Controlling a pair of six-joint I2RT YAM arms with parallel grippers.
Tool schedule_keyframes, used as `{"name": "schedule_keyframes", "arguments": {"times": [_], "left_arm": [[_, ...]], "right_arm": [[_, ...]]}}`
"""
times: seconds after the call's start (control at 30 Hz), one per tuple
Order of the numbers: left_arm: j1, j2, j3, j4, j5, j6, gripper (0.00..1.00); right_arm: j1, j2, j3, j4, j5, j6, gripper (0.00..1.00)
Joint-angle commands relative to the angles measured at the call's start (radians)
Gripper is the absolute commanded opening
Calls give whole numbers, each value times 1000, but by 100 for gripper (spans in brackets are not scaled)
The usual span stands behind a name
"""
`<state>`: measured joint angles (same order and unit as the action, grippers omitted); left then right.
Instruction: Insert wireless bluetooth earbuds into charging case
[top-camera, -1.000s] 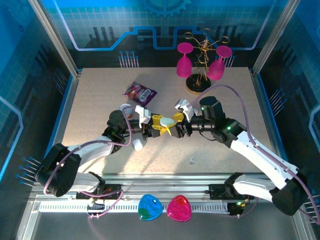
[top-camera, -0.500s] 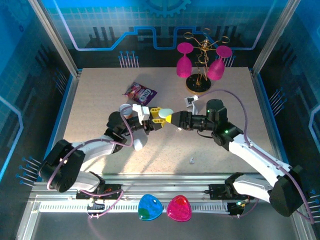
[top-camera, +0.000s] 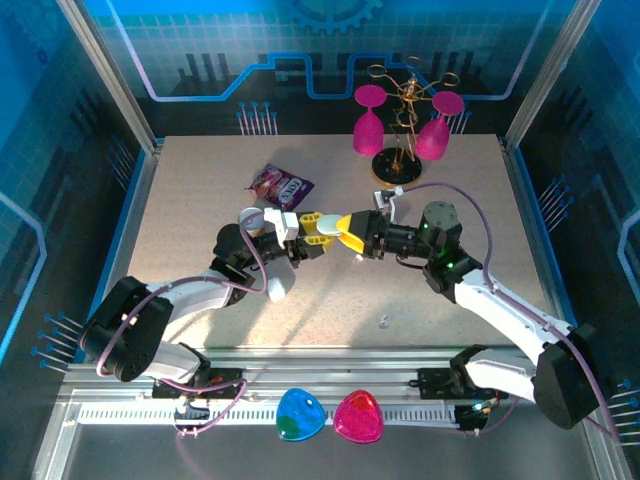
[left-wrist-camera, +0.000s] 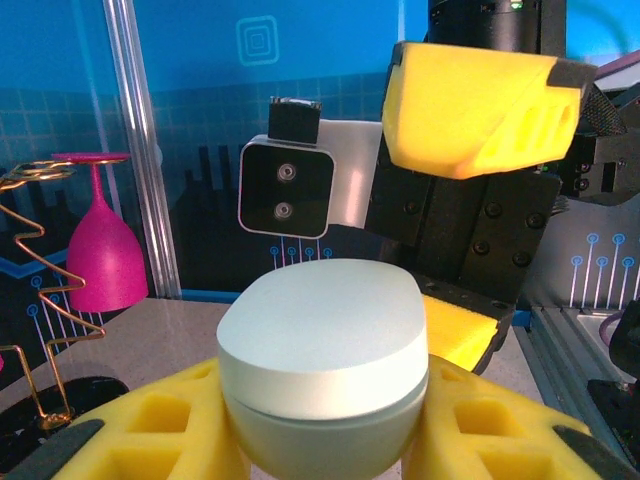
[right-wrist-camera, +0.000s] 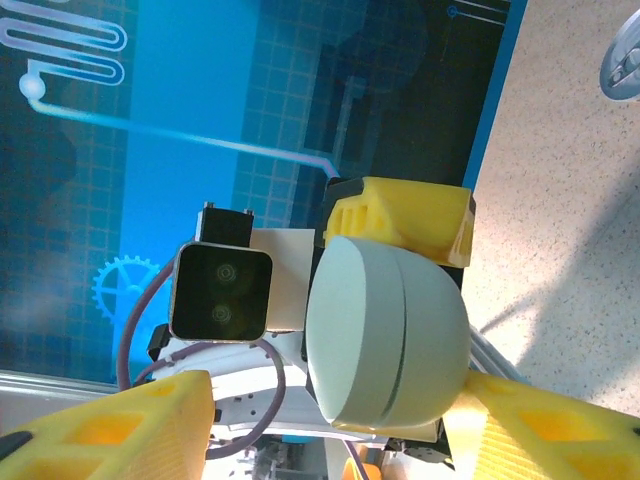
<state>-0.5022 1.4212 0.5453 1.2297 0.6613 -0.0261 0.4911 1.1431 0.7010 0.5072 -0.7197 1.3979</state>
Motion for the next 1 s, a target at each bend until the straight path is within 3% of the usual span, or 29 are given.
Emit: {"name": "schedule_keyframes", "arguments": {"times": [0.0,0.17,0.33,0.63,0.7,0.87,0.97], "left_arm": [[-9,-8,14,24,21,8,28],[-15,-11,19,13,35,8,28],[-16,-11,14,11,32,13,28],[-16,-17,12,-2,25,26,32],[-15,-20,9,-10,23,31,42],[-16,-38,-9,-33,12,39,83],[-16,-62,-27,-68,0,51,98]], "right_arm": [[-11,21,6,85,-22,27,60],[-12,55,9,120,-35,47,52],[-13,66,10,128,-42,48,28],[-26,72,8,116,-41,24,25],[-40,66,1,105,-33,9,24],[-102,38,-37,-2,15,-83,23],[-162,25,-73,-83,62,-156,21]]}}
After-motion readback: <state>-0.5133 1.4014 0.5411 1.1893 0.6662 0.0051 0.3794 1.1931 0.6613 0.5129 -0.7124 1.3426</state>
